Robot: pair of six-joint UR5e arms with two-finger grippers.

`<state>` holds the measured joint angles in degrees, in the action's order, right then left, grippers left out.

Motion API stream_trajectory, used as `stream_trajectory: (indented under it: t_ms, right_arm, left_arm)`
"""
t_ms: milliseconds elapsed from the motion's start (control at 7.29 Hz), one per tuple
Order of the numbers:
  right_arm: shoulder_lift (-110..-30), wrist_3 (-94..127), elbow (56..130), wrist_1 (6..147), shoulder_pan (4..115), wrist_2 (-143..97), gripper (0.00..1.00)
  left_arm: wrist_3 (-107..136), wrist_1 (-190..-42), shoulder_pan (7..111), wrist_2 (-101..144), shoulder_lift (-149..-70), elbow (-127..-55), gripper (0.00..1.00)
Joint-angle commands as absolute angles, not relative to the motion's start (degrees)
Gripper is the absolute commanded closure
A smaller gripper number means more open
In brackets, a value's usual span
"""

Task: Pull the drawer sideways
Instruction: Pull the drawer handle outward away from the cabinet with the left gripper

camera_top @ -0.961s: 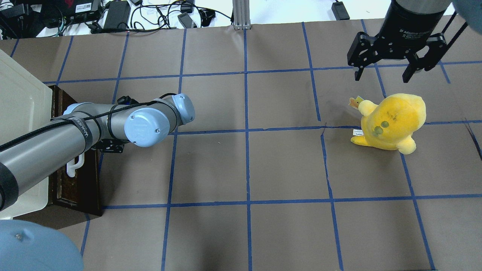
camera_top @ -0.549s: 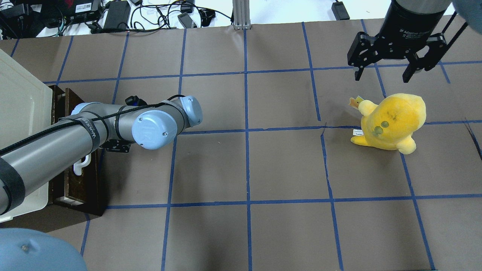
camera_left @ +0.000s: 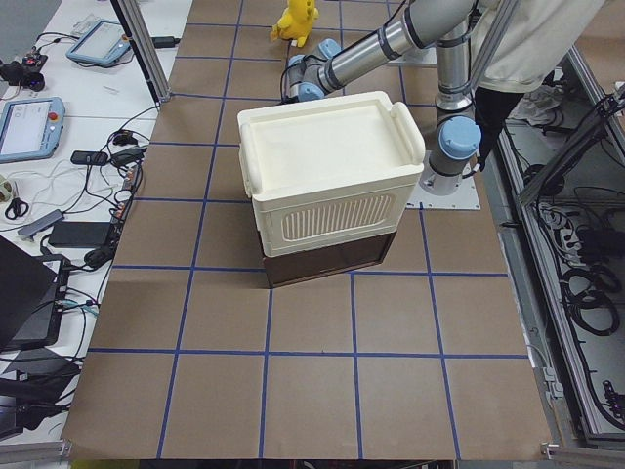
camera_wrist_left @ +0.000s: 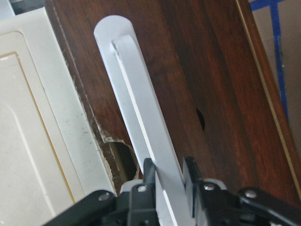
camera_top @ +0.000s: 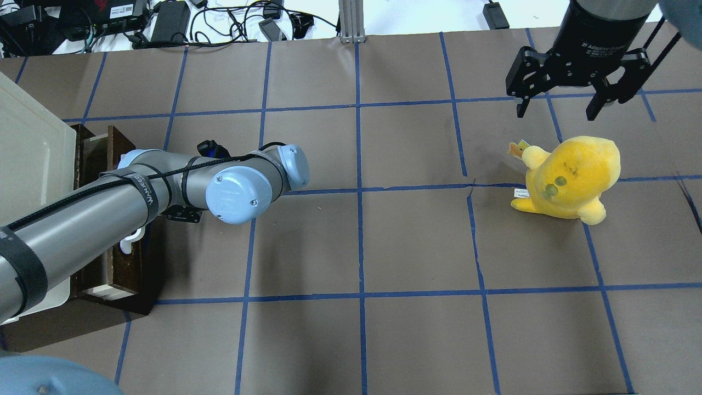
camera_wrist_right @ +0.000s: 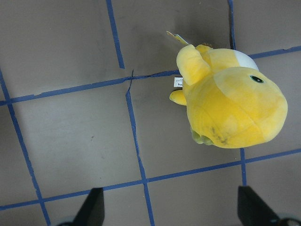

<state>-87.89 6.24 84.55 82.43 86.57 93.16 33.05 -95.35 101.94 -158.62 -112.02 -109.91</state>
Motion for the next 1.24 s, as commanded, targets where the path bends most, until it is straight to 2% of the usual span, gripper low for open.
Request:
stream_trajectory:
  t_ms: [0,1098]
  right_arm:
    - [-87.89,6.24,84.55,82.44,86.49,93.16,0.00]
    - [-87.89,6.24,84.55,82.44,86.49,93.16,0.00]
  left_arm:
    - [33.05,-95.36,103.00,-158.38,-112.06,-109.78,0.77]
    - [32.00,-95.27,105.29,-158.99,-112.41,-109.25,0.76]
